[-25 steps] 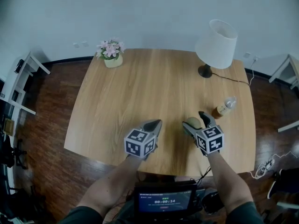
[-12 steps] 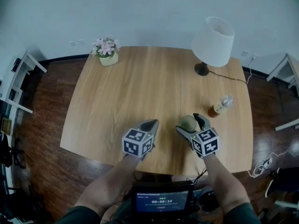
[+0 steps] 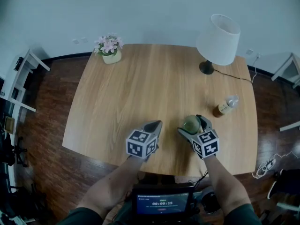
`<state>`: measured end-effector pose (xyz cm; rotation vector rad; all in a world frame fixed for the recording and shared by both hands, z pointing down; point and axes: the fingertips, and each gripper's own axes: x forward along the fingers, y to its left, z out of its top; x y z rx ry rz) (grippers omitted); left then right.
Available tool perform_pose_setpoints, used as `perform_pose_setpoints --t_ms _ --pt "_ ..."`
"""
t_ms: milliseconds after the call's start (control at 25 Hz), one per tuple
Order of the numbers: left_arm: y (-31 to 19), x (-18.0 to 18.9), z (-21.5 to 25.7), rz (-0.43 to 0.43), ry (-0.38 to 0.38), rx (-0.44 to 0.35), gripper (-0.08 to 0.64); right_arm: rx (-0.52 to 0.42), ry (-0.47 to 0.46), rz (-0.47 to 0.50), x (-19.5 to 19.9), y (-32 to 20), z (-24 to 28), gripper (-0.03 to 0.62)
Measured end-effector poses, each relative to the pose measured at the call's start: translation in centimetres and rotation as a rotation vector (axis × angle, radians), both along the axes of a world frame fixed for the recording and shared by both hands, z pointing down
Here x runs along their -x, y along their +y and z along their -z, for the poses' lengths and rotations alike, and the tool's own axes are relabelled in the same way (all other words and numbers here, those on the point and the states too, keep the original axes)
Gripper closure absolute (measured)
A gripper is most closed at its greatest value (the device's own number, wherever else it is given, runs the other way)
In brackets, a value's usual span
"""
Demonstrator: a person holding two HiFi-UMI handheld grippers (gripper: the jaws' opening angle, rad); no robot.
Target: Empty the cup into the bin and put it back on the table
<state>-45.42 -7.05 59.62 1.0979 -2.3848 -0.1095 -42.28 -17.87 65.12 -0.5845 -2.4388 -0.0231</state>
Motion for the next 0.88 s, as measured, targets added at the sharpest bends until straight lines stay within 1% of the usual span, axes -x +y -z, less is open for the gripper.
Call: perform_pose_setpoints --t_ms 80,120,160,280,320,480,720,880 --pt "0.1 0.0 -0.3 0.000 0.005 0.003 0.568 -0.017 0.001 0.001 0.0 0.0 -0.4 0.133" --pt "0.1 0.0 -0.4 -0.001 0.006 0.004 0.568 -0.021 0.000 0.002 0.0 0.1 -0.4 0.157" --pt "0.0 -0.1 -0.4 -0.003 0.004 0.007 0.568 -0.022 -0.004 0.002 0.0 0.1 -0.4 0.157" --pt "-0.2 -0.5 -0.3 -0.025 -0.020 0.030 0.568 -0.021 -0.018 -0.007 0.0 0.0 -0.3 0.158" --pt "-0.2 -0.6 -0.3 -0.031 -0.025 0.033 0.568 -0.022 -0.019 -0.011 0.0 0.0 -0.3 0.177" --pt "-0.2 -0.5 -0.2 -0.023 -0.012 0.009 0.568 -0.021 -0.016 -0.021 0.1 0.0 -0.4 0.181" --pt "-0.2 -0.5 0.3 -0.024 -0.018 -0.003 0.568 -0.031 -0.023 -0.009 -0.1 0.1 -0.1 0.186" --pt "-0.1 -0.3 1.4 -0.035 -0.033 -0.017 0.568 -0.002 -0.045 -0.019 -0.2 0.1 1.5 0.186"
